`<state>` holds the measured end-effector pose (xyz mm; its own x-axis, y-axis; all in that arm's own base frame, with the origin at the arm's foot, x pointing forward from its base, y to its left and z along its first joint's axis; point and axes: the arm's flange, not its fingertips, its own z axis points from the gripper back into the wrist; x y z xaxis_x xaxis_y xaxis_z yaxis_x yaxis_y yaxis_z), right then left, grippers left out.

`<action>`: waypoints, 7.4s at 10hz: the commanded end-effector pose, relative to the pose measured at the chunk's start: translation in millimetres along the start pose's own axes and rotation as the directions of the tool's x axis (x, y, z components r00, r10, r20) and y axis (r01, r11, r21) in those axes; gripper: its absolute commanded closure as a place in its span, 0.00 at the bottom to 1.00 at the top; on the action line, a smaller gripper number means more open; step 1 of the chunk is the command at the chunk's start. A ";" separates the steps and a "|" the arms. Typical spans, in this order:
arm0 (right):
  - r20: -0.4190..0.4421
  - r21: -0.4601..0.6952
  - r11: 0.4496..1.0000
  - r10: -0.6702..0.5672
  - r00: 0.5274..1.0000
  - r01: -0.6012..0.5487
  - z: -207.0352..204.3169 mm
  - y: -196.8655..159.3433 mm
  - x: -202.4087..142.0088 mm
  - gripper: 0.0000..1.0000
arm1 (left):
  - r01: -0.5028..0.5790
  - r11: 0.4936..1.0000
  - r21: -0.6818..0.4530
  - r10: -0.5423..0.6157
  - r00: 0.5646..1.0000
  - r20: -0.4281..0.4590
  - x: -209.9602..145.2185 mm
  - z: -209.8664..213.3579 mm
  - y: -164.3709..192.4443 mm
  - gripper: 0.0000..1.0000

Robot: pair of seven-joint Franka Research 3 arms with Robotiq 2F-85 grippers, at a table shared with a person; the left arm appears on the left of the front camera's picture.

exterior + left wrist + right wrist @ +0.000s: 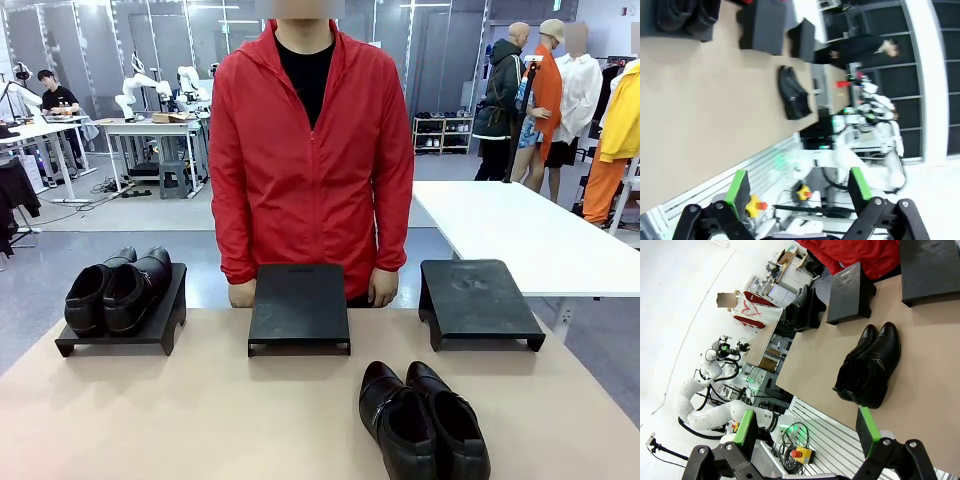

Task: Place the shoes on the stand as instructed by the person.
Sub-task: Pick up another pair of Shoes and place it on the Shoes Stand indicated by the person.

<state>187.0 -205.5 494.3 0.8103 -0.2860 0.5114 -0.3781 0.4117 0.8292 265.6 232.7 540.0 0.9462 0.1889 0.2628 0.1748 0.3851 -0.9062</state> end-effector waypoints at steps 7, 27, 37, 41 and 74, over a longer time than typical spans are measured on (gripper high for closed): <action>0.009 0.006 1.000 0.021 1.000 -0.021 0.4 1.3 0.2 0.00 | -0.035 0.948 -0.316 0.043 0.999 0.018 -51.5 13.2 112.1 0.00; 0.009 0.006 1.000 0.021 1.000 -0.021 0.4 1.3 0.2 0.00 | -0.035 0.948 -0.316 0.043 0.999 0.018 -51.5 13.2 112.1 0.00; -0.118 0.125 0.992 0.000 0.993 0.015 -7.4 26.6 6.3 0.00 | -0.035 0.948 -0.316 0.043 0.999 0.018 -51.5 13.2 112.1 0.00; -0.420 -0.217 0.957 -0.267 0.867 0.190 -124.6 69.6 45.8 0.00 | -0.035 0.948 -0.316 0.043 0.999 0.018 -51.5 13.2 112.1 0.00; -0.485 -0.822 0.486 -0.327 0.811 -0.295 -447.6 -31.2 -56.3 1.00 | -0.035 0.948 -0.316 0.043 0.999 0.018 -51.5 13.2 112.1 0.00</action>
<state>358.4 184.9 338.6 0.9953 0.0956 0.0135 -0.0965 0.9905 0.0978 235.2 278.2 427.6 0.9503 0.2293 0.2104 0.1961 0.0838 -0.9770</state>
